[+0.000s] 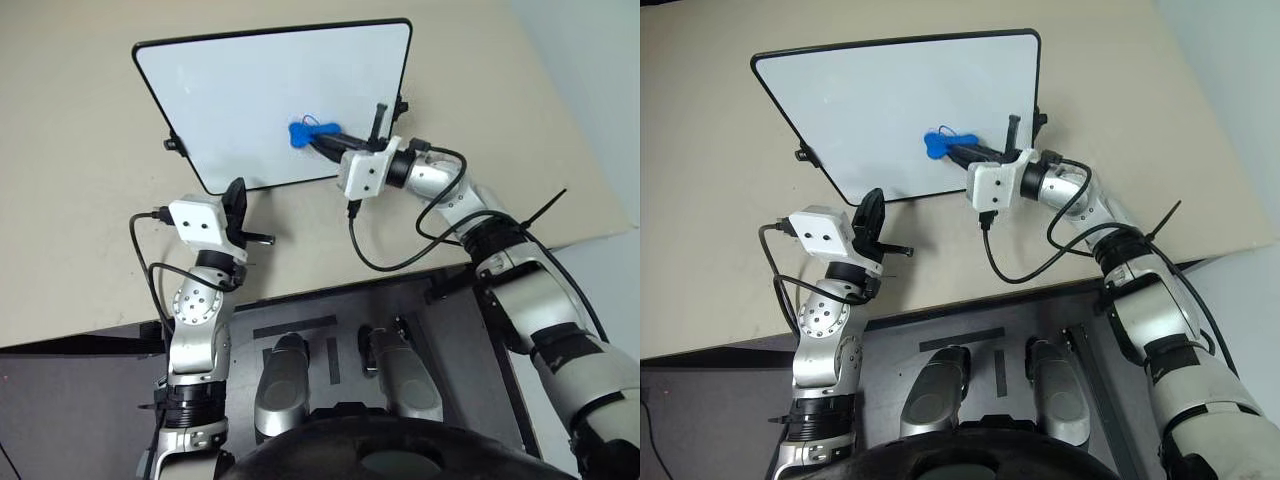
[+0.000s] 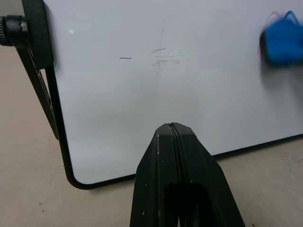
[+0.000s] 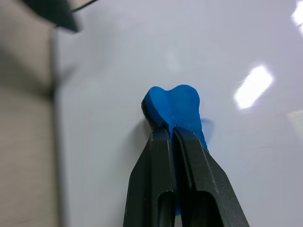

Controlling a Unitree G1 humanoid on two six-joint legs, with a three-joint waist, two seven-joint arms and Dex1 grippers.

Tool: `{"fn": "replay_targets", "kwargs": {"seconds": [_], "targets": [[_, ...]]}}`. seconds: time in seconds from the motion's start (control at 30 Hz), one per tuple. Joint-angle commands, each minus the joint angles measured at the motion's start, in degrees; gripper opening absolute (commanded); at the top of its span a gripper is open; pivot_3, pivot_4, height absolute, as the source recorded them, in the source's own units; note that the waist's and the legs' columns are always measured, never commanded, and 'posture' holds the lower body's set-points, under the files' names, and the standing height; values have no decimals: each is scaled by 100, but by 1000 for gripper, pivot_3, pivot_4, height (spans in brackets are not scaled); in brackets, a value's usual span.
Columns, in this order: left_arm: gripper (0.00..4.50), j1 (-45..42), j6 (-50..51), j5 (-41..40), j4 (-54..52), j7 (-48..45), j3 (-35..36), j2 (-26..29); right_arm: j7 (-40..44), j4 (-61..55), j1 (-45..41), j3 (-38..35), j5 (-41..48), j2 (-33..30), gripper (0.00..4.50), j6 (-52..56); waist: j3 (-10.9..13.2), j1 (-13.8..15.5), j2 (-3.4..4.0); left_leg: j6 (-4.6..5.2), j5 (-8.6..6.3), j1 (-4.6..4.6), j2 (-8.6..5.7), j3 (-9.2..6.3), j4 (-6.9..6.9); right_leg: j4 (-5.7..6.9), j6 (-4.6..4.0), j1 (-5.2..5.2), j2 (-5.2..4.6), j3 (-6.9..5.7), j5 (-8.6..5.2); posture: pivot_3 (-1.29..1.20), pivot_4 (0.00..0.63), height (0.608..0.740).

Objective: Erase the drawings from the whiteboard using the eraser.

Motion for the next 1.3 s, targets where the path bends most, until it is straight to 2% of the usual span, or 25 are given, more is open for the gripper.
{"fn": "replay_targets", "kwargs": {"seconds": [0.03,0.17,0.33,0.57,0.97,1.3], "targets": [[0,-103,-121,29,-155,-6,-15,3,-570,-169,-213,-381,31,-106,28,-22,0,1,0,0,0,1,0,0,0,0,-1,0,0,0,1,0,150,740],[0,-165,-123,28,-101,-28,-29,-1,-594,-181,-206,-368,98,-120,28,4,0,-2,0,0,0,4,0,0,0,0,-1,-3,0,0,4,0,150,740],[0,-213,-135,26,-45,-58,-46,-10,-54,-75,89,-63,161,-14,28,-21,0,-6,0,0,0,3,0,0,-1,-5,4,-9,1,0,1,0,150,740],[0,-232,-130,25,-34,-60,-23,2,280,218,269,72,103,22,28,69,0,-17,0,-1,-2,2,0,1,-3,-9,5,-11,1,2,0,0,150,740],[0,-242,-155,25,-7,-87,-35,5,605,49,52,136,243,295,28,-32,0,-28,0,-5,-7,2,0,1,-6,-9,4,-19,1,2,1,0,150,740],[0,-334,-193,32,99,-98,-51,-20,341,242,-268,185,-98,579,28,35,0,-37,0,-8,-32,-15,1,2,-7,-14,2,-52,1,1,1,0,150,740]]}}
